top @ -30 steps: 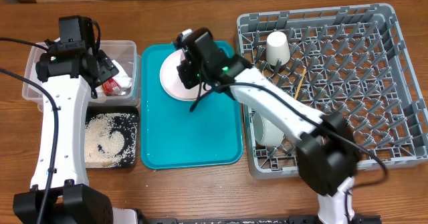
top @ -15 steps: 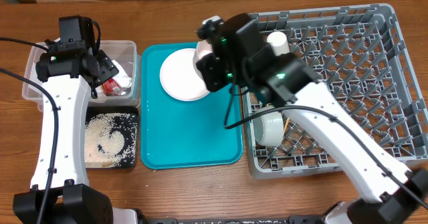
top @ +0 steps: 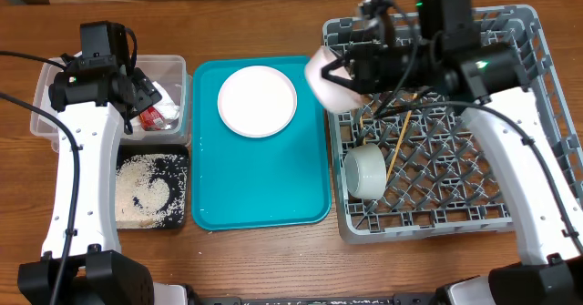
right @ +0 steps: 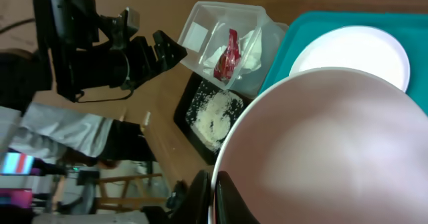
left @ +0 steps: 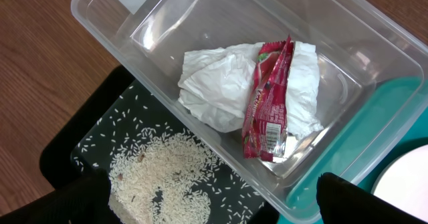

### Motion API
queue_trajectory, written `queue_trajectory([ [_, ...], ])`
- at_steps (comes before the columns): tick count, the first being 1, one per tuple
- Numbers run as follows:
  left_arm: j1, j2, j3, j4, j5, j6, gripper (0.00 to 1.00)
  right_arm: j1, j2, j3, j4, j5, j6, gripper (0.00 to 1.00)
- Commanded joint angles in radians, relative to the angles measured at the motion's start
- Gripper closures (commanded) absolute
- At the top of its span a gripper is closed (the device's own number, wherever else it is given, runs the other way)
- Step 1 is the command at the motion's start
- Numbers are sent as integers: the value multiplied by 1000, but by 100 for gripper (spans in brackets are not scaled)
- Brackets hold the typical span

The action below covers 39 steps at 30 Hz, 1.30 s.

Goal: Sort waste into correct bins and load items into the dishwasher

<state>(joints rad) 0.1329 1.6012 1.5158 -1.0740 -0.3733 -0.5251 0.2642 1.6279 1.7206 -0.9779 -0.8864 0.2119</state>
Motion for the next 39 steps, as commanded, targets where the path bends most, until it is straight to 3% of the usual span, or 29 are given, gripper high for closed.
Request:
queue_trajectory([
  [1,3,-15,23,2,5,-14,0,-48,-32,-3,-6,-84,-3,96],
  [14,3,-16,23,2,5,-14,0,-193,-32,-106,-13,-89,-34,96],
  [22,3,-15,23,2,5,-14,0,-269,-23,-180,23,-216,-64,96],
  [28,3,-16,23,1,5,-14,0,-299,4,-227,140,-407,-63,96],
  [39,3,-15,23,1,6,-14,0,-304,146,-333,290,-410,-23,96],
])
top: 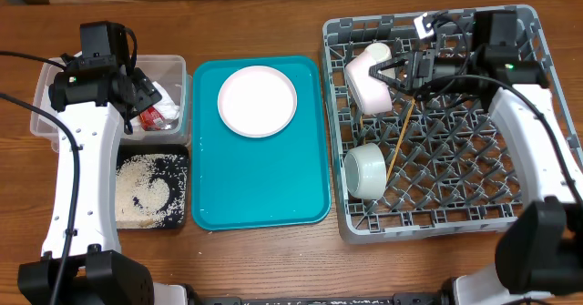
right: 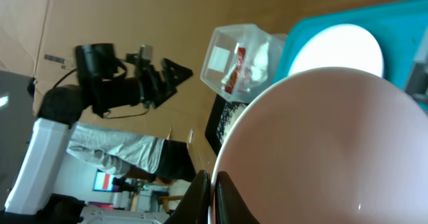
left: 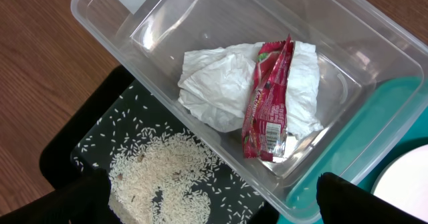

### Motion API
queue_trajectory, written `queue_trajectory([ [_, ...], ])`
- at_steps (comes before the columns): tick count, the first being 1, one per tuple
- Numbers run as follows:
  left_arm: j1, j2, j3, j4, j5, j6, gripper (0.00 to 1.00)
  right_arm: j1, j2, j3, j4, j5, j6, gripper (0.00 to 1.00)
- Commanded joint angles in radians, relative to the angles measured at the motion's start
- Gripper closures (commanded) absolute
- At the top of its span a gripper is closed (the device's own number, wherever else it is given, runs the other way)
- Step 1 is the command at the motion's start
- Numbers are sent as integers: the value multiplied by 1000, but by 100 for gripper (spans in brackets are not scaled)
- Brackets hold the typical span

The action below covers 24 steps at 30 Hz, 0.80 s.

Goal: Sort waste into correct bins and load items into the dishwasher

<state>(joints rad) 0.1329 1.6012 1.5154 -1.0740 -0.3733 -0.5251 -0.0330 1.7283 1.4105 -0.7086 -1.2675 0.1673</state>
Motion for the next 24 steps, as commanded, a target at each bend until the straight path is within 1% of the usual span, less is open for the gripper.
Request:
queue_trajectory([
  [1,3,-15,23,1,5,-14,0,-7,62,-28,38,-29,33,96],
  [5,3,-15,23,2,5,-14,0,-7,131,-52,156,-10,134,96],
  [8,3,-15,23,2,5,-14,0,-13,158,-65,203,-5,178,96],
  [13,3,-16,23,2,5,-14,0,-42,163,-65,192,19,178,96],
  [20,3,-15,23,2,5,-14,0,-58,164,-65,92,128,178,96],
  [24,3,-15,23,2,6,-14,0,-69,164,-65,55,171,178,93],
])
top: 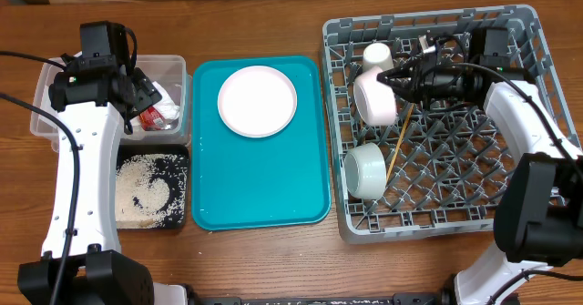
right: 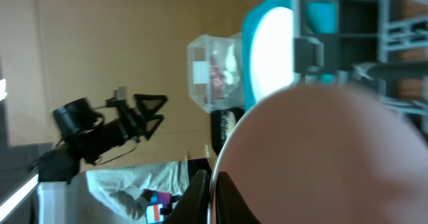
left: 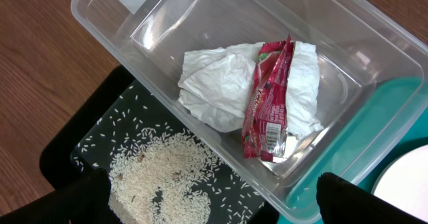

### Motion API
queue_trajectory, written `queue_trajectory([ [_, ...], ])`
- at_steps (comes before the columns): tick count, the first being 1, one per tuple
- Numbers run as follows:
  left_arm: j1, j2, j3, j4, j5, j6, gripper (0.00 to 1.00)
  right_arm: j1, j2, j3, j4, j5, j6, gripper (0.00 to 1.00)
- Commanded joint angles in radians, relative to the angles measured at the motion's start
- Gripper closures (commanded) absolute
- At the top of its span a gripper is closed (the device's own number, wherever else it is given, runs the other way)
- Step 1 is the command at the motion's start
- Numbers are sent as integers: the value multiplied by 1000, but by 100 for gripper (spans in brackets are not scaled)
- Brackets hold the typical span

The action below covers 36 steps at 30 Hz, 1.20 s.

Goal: Sort waste into correct bins and load items into the dishwasher

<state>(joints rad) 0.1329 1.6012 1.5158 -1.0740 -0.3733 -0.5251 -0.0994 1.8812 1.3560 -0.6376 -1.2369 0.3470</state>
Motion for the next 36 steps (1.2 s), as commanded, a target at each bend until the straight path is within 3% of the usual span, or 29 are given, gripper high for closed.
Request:
queue_trajectory([
  [1,3,-15,23,2,5,-14,0,-10,11,-10,-27,153,-1,92],
  [7,3,-15,23,1,5,-14,0,-76,11,-10,-69,178,-1,82],
  [14,3,-15,23,2,5,-14,0,-171,11,-10,-83,208,21,65],
  [24,3,-15,23,2,6,-14,0,-216,-11,29,-124,227,43,60],
  [29,3,-16,23,2,5,-14,0,-182,-81,51,-132,269,43,60],
  [36,3,-16,23,2,5,-14,0,15,-244,52,-122,553,43,59],
])
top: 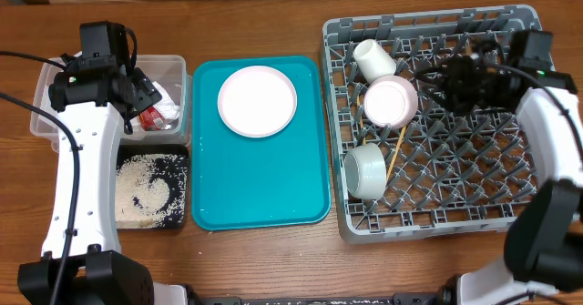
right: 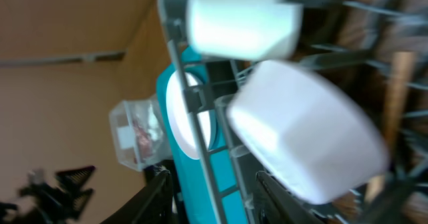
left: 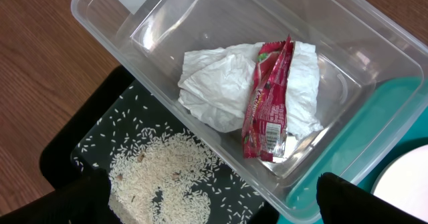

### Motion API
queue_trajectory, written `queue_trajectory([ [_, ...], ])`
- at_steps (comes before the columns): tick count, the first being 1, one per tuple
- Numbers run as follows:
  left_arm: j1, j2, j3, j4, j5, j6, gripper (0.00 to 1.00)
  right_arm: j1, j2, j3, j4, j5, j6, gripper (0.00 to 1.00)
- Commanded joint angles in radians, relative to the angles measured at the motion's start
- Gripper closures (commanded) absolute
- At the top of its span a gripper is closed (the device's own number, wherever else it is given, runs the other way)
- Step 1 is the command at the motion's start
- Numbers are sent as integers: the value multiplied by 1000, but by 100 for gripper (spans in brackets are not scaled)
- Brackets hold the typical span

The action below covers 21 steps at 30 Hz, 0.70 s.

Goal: Sort waste into correct bins and load items into the dishwasher

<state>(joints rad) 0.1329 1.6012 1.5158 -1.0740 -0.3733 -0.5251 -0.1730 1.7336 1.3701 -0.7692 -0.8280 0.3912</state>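
Note:
A pink bowl rests tilted in the grey dish rack, free of any grip. My right gripper is open just right of the bowl, nothing between its fingers. Also in the rack are a white cup, a pale green bowl and chopsticks. A white plate lies on the teal tray. My left gripper hangs open over the clear bin, which holds a tissue and a red wrapper.
A black tray of rice sits in front of the clear bin. Wooden table surrounds everything. The rack's right half shows only bare grid.
My right gripper has let go of the pink bowl and now sits open further right. The bowl lies in the rack below the white cup. The left arm has not moved.
My right gripper first held the pink bowl at the rack's left edge by the tray. It then held it inside the rack near the white cup, then lower among the tines. Now the bowl rests there and the gripper is open. The left gripper stayed over the clear bin.

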Motion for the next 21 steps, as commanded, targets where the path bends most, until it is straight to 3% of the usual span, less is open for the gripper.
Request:
queue_trajectory([
  [1,3,-16,23,2,6,-14,0,131,-114,38,16,180,0,59],
  [8,3,-16,23,2,6,-14,0,508,-146,37,108,493,89,58],
  [14,3,-15,23,2,6,-14,0,812,-100,37,254,798,91,49],
  [21,3,-15,23,2,5,-14,0,982,-7,37,334,1012,38,46],
])
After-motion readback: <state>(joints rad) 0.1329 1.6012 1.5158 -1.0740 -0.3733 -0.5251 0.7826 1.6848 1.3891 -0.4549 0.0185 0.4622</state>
